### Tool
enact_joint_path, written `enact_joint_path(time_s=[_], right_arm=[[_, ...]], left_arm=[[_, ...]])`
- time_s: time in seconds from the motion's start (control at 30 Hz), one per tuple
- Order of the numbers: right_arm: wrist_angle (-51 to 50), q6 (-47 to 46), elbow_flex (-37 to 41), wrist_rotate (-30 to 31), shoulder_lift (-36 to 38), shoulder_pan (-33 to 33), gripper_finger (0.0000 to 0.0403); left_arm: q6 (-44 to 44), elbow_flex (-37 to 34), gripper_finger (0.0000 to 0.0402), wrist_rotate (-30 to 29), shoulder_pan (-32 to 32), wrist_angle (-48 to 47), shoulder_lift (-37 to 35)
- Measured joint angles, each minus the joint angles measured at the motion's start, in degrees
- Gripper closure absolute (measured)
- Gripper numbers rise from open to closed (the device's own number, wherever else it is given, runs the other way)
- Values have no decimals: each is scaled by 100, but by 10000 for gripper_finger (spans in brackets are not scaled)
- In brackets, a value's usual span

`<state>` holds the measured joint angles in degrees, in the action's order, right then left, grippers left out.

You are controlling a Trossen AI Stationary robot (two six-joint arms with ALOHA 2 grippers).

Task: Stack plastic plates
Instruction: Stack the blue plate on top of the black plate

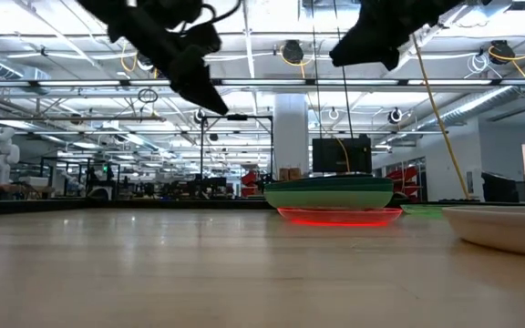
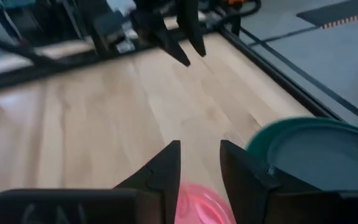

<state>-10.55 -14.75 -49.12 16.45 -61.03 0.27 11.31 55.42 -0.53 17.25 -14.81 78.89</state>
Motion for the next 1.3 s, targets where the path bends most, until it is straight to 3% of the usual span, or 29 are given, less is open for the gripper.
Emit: enact_joint_path(time_s=[0.23,0.37,0.57,0.8,1.03,1.3], right_arm=[[712,-522,0,-33,-601,193,298],[588,-1386,-54,-534,-1045,210,298],[-580,-2857,-348,-1381,-1565,210,298],[-2649,-4130,-949,-2576,-2091,251,298],[-4838,-5288,-1233,-2543,-2400,245,298],[-5096,-6027,-895,-2552,-2610,328,298]], left_arm=[[18,-608,277,0,293,470,-851],[274,-602,277,0,496,343,-1200],[342,-604,277,-3,812,136,-1528],[307,-604,277,0,949,-398,-1562],[114,-604,277,44,860,-577,-1562],[269,-604,277,51,733,-618,-1562]])
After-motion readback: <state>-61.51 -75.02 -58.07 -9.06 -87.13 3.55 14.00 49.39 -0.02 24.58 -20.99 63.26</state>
